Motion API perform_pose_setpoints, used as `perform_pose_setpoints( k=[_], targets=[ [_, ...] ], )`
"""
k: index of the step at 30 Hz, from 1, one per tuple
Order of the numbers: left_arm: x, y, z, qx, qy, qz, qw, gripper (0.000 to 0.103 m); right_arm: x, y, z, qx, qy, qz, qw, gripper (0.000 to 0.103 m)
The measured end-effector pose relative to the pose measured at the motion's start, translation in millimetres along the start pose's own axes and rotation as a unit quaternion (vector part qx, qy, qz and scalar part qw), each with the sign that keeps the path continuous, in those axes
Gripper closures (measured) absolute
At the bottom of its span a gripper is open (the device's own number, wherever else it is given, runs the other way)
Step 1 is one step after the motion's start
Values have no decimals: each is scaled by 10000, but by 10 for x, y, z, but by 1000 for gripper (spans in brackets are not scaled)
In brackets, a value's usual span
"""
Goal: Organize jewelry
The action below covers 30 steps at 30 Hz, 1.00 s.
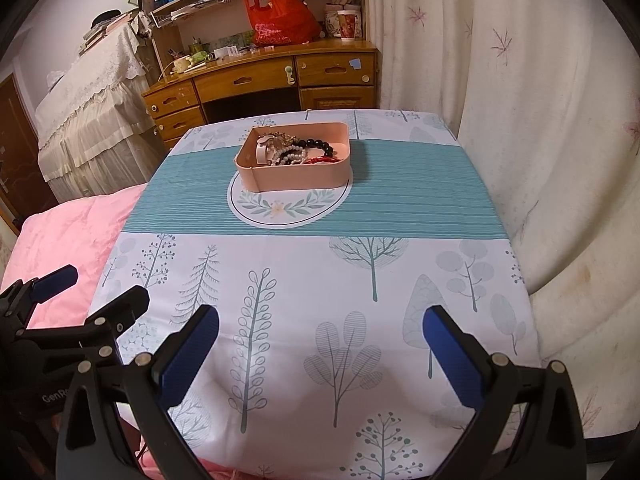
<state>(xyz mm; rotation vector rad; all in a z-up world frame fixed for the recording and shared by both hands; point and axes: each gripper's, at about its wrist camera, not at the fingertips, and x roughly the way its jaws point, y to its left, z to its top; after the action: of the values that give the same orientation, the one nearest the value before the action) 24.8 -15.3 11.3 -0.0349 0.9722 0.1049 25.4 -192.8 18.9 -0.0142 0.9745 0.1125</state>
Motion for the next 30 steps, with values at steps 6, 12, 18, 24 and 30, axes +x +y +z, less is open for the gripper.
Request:
perform_pose_setpoints(
  k=[6, 12, 18, 24, 30],
  targets=[
    [23, 15, -9, -5, 29, -4, 10000, 1, 20, 10, -34, -2, 11, -5, 10000, 1],
    [25, 28, -22, -13, 29, -6, 10000, 1, 28, 19, -50, -9, 3, -18, 10000, 1],
    [16, 28, -33, -1, 20, -5, 10000, 1, 26, 26, -51, 3, -1, -24, 10000, 1],
    [-44, 2, -68, 12, -30, 18, 10000, 1, -16, 18, -81, 5, -52, -19, 10000, 1],
    [-118, -30, -94, 19, -73, 46, 10000, 1, -99, 2, -114, 0, -120, -23, 9999, 1]
  ],
)
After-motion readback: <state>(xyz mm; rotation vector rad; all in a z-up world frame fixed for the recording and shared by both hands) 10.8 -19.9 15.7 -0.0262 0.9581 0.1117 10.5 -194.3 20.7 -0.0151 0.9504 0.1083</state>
